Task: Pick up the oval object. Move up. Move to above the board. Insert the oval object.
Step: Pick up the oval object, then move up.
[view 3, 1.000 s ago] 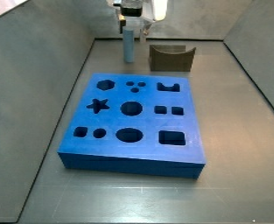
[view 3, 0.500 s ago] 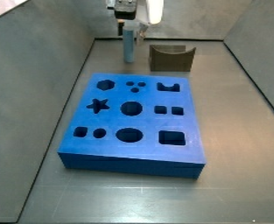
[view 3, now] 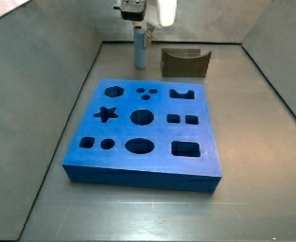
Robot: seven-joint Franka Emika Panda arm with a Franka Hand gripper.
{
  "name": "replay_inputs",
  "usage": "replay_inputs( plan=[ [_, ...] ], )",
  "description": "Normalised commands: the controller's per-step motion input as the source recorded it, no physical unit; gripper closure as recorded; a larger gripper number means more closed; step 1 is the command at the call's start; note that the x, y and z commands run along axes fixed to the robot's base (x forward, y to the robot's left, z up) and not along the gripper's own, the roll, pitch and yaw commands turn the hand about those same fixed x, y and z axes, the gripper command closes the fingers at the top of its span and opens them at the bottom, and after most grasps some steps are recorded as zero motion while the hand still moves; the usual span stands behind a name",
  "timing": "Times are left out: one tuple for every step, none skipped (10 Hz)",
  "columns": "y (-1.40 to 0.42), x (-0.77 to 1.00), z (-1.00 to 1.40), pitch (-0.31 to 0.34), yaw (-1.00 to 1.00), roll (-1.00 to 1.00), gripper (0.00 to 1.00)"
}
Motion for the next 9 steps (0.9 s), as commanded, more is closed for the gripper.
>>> replay_inputs(
  plan=[
    [0.00, 0.00, 0.00, 0.000, 0.00, 0.00, 1.00],
    [0.00, 0.00, 0.00, 0.000, 0.00, 0.00, 1.00],
    [0.00, 0.00, 0.00, 0.000, 0.00, 0.00, 1.00],
    [0.00, 0.00, 0.00, 0.000, 0.00, 0.00, 1.00],
    [0.00, 0.00, 0.00, 0.000, 0.00, 0.00, 1.00],
    [0.00, 0.00, 0.00, 0.000, 0.00, 0.00, 1.00],
    [0.00, 0.00, 0.00, 0.000, 0.00, 0.00, 1.00],
    [0.00, 0.00, 0.00, 0.000, 0.00, 0.00, 1.00],
    [0.00, 0.00, 0.83, 0.000, 0.00, 0.00, 1.00]
  ],
)
